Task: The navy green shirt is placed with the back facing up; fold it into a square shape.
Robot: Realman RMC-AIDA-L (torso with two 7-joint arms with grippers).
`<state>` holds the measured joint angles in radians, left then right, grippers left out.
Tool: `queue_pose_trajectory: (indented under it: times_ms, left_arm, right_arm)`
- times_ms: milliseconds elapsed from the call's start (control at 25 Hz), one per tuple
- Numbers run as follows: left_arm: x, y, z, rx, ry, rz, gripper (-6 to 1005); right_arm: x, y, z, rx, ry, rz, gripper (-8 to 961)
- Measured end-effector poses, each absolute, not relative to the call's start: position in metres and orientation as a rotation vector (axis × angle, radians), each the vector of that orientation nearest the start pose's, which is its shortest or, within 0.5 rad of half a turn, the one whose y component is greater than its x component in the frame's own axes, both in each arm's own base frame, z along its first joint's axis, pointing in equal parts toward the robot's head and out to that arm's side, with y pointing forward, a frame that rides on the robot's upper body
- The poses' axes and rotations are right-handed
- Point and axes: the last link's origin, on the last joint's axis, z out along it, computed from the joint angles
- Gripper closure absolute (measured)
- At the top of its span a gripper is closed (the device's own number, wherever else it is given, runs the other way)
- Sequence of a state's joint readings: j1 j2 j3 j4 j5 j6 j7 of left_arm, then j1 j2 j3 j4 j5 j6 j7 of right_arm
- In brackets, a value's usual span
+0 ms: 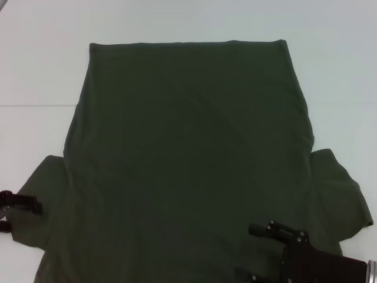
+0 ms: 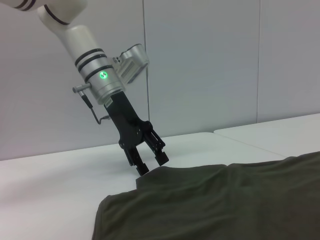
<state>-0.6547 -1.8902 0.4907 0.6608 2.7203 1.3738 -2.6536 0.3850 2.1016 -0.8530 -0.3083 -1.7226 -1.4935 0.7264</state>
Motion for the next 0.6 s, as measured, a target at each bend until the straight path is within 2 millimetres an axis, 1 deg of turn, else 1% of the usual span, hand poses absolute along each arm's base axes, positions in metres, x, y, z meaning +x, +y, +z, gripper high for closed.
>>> queue_pose_trajectory:
  times_ms: [360, 600]
  left_arm:
    - [-0.3530, 0.3618, 0.0867, 2.393, 2.700, 0.068, 66]
    - [-0.3549, 0.3623, 0.0903, 2.396, 2.713, 0.071, 67]
  right_arm:
    - [0.2942, 0.2575, -0.0651, -2.641, 0.307, 0.815, 56]
    - [0.2941, 0.2575, -0.0651, -2.641, 0.307, 0.815, 56]
